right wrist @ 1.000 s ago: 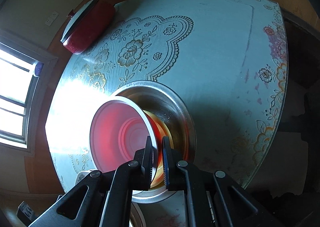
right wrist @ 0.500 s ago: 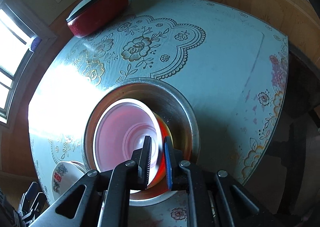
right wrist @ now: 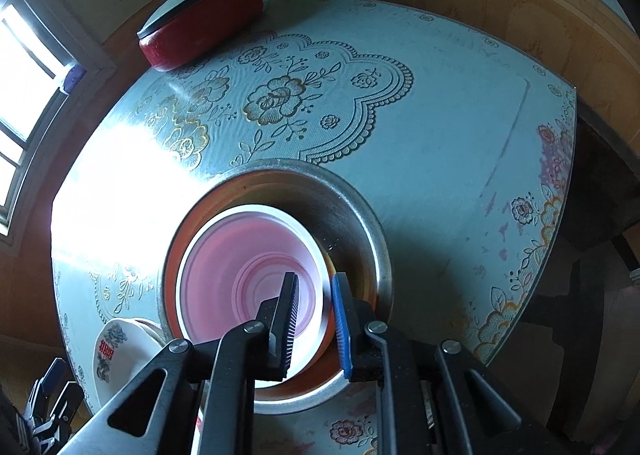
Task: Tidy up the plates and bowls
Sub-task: 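Open the right gripper to release the red bowl and withdraw, then grasp the steel bowl rim with the right gripper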
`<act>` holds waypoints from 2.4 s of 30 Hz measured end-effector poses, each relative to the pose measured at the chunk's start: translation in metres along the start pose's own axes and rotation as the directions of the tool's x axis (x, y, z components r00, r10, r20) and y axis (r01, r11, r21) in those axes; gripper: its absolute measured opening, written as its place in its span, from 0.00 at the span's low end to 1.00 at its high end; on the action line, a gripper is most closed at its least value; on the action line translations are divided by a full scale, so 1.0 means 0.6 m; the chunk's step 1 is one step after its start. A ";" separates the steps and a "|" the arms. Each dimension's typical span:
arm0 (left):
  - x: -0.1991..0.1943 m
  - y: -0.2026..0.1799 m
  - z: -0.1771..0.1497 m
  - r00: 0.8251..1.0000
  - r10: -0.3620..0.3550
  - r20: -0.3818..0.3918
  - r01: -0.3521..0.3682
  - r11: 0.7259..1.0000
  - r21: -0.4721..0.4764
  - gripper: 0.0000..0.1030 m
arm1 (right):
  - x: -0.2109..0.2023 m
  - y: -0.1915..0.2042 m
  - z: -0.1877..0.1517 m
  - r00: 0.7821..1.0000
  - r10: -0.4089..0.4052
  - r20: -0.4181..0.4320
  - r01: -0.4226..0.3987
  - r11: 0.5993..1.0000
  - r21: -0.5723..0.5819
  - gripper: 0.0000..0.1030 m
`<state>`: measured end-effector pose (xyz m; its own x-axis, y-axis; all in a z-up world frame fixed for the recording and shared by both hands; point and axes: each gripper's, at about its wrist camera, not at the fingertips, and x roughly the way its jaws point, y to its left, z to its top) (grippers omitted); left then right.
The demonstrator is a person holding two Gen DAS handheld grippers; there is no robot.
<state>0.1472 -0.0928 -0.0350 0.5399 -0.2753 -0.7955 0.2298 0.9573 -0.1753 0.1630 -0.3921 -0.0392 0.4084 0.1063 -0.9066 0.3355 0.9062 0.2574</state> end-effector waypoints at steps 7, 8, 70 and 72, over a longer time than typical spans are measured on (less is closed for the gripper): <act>0.003 -0.008 0.001 1.000 -0.007 -0.010 0.007 1.000 0.015 0.89 | -0.010 -0.005 -0.001 0.999 0.013 0.031 -0.014 1.000 0.007 0.16; 0.005 -0.010 0.004 1.000 -0.009 -0.012 0.009 1.000 0.017 0.89 | -0.012 -0.006 -0.003 0.999 0.021 0.034 -0.022 1.000 0.007 0.18; 0.166 -0.097 0.166 0.979 -0.089 -0.182 0.111 0.987 0.117 0.99 | 0.056 0.025 0.022 0.994 -0.076 -0.079 0.063 0.986 -0.156 0.15; 0.169 -0.094 0.167 0.979 -0.089 -0.182 0.111 0.988 0.111 0.99 | 0.052 0.024 0.027 0.996 -0.072 -0.050 0.065 0.989 -0.134 0.15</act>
<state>0.2698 -0.1834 -0.0477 0.3604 -0.3390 -0.8690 0.3764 0.9053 -0.1971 0.1945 -0.3823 -0.0582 0.3403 0.0612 -0.9383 0.2442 0.9579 0.1511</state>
